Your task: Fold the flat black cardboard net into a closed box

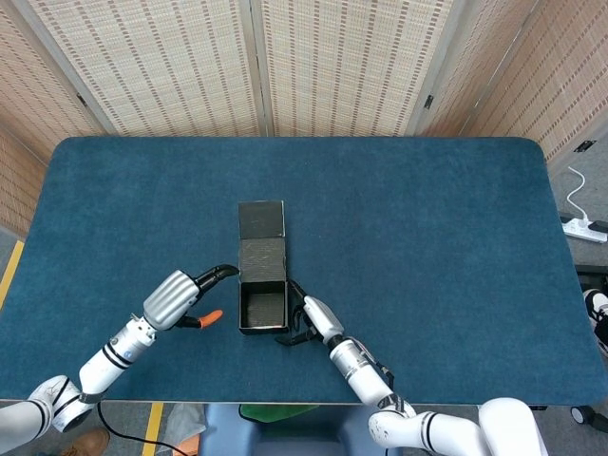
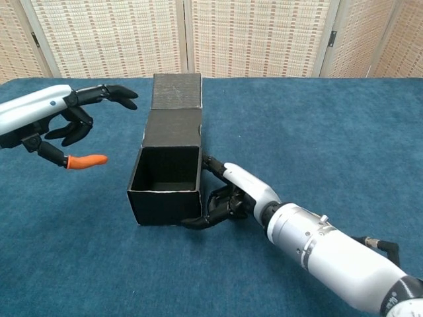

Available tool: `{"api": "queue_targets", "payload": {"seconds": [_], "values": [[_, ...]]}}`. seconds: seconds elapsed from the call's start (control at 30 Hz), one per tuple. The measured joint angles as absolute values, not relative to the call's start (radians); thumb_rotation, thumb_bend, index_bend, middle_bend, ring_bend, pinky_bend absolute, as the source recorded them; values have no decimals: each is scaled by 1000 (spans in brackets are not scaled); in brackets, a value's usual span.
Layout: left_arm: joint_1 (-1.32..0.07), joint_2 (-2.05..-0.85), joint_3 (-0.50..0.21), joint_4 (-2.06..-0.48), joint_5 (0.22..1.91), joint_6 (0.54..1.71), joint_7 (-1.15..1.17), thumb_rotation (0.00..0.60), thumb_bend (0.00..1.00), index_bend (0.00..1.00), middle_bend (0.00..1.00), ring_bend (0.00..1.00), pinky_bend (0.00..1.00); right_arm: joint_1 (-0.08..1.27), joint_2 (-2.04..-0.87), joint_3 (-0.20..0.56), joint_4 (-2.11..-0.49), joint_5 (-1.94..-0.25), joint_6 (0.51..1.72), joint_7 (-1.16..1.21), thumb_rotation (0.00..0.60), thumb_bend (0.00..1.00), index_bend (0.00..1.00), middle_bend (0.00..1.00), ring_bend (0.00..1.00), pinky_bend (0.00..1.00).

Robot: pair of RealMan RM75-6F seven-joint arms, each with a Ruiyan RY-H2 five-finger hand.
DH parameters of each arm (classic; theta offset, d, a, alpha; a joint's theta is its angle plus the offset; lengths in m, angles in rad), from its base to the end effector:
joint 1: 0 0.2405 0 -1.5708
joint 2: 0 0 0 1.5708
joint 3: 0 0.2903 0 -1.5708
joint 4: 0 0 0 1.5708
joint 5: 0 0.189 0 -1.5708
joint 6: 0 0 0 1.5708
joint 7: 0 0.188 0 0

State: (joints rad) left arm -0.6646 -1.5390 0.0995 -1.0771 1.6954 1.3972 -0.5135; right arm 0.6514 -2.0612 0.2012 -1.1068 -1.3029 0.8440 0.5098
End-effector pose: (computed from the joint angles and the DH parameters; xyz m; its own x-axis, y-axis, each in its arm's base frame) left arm -0.2005 0.3633 0.0294 0.2079 0.2263 0.9516 0.7728 -0.6344 -0.0179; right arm -0.1263 -0.3296 -0.1824 -0.3845 -0.6063 0.6961 -0.8769 0.0044 -0.4806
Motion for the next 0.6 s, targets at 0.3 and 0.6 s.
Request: {"api": "queue_targets", "payload": {"seconds": [0.3,0.6], "values": [[-663,-1491,90,-1174,1650,1286,-593,600,295,17,169,771,932,613,-2005,155,-1197,-1328,864,500,600,84,0,7,611,1000],[-679,-1439,109,-1208,1617,1132,-649,600,232,0,4,680,928,572,-1902,138,-1310,-1341,901,491,600,84,0,42,610,1000]]}}
